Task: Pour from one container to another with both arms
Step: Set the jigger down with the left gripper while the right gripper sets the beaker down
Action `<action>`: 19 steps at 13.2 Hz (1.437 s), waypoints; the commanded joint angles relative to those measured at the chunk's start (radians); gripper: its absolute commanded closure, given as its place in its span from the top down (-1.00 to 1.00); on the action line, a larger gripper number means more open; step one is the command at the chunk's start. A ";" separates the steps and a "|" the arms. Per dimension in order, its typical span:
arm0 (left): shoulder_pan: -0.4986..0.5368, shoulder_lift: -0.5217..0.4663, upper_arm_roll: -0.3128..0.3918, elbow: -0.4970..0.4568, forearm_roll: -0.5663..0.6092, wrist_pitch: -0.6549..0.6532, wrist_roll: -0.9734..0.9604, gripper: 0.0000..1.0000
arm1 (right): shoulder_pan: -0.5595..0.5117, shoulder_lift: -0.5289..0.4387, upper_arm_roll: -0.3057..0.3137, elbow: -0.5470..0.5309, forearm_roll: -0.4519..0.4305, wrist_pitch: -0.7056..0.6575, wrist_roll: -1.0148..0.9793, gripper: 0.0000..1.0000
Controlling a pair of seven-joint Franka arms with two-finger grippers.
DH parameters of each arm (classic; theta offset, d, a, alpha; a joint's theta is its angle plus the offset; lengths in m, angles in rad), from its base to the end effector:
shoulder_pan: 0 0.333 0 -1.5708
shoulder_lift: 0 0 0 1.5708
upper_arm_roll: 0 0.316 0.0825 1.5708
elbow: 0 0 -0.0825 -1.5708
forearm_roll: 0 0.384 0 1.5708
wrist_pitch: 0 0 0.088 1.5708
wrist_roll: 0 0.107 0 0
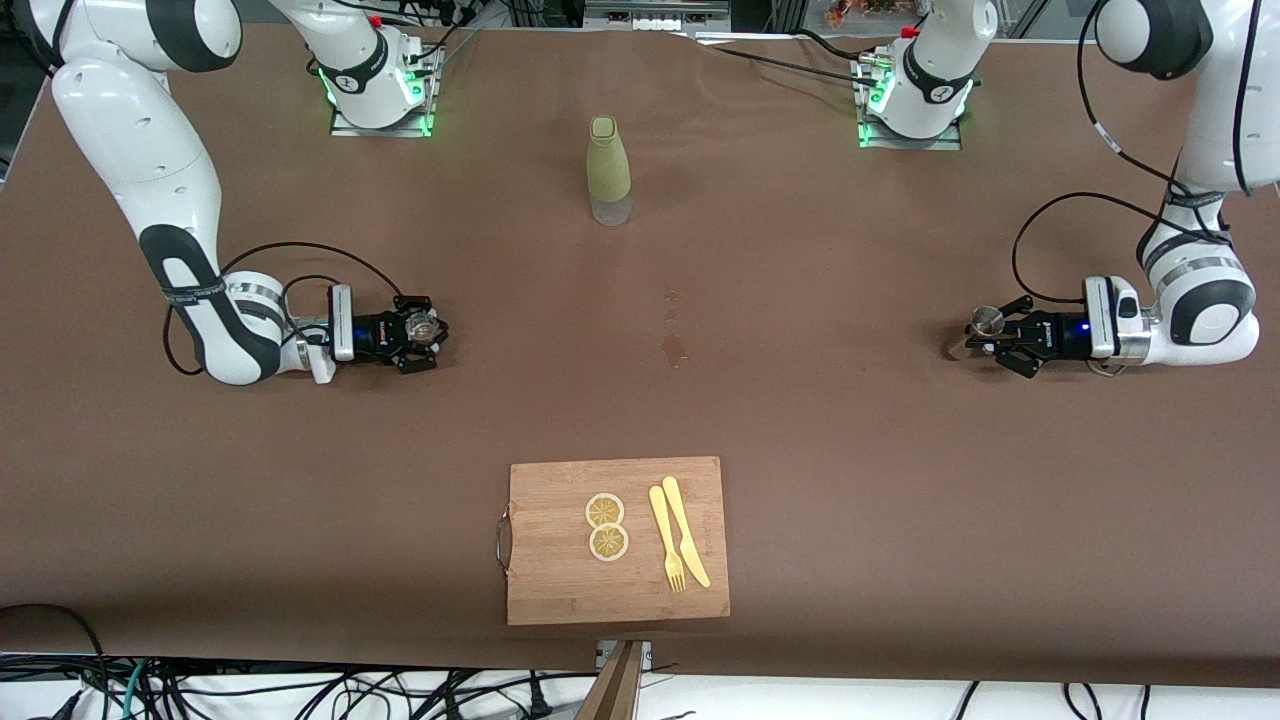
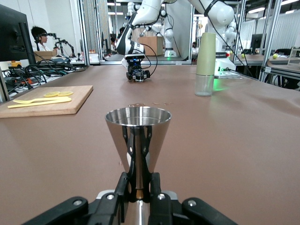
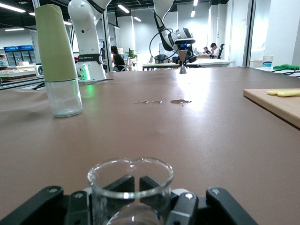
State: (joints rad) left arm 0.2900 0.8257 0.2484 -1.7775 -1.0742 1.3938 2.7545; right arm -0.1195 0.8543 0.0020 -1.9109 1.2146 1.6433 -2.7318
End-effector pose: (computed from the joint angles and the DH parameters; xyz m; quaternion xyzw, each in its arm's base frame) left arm 0.5173 0.1828 0.1043 0.5377 -0.5803 0.4174 0.4471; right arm 0.5205 0.0333 0.0500 -0.5071 -0.5829 -0.3921 0.4994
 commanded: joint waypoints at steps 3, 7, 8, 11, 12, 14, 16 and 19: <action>0.009 0.088 0.012 0.095 0.027 -0.075 0.131 -1.00 | -0.005 0.000 -0.004 -0.011 0.023 -0.005 -0.074 -0.64; 0.008 0.108 0.041 0.102 0.025 -0.070 0.134 -0.29 | 0.001 0.000 -0.004 -0.010 0.051 0.003 -0.054 -0.06; 0.008 0.115 0.046 0.107 0.025 -0.070 0.137 0.99 | 0.001 0.002 -0.004 -0.010 0.051 0.007 -0.049 0.99; 0.006 0.109 0.081 0.110 0.026 -0.067 0.134 1.00 | 0.003 0.000 -0.004 -0.010 0.051 0.020 -0.048 1.00; 0.006 0.093 0.106 0.110 0.031 -0.062 0.129 1.00 | 0.003 0.000 -0.004 -0.010 0.051 0.020 -0.049 1.00; 0.006 0.021 0.143 0.110 0.051 -0.015 0.125 1.00 | 0.003 -0.004 -0.011 -0.013 0.049 0.016 -0.046 1.00; 0.008 -0.081 0.164 0.110 0.104 0.068 0.122 1.00 | 0.003 -0.008 -0.022 -0.013 0.045 0.007 -0.025 1.00; 0.006 -0.282 0.155 0.110 0.300 0.244 0.033 1.00 | 0.004 -0.027 -0.051 -0.011 0.030 0.003 0.003 1.00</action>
State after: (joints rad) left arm 0.3029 0.6955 0.4100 -1.6186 -0.8840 1.5441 2.7365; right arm -0.1179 0.8528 -0.0268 -1.9097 1.2433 1.6558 -2.7173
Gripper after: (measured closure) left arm 0.000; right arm 0.000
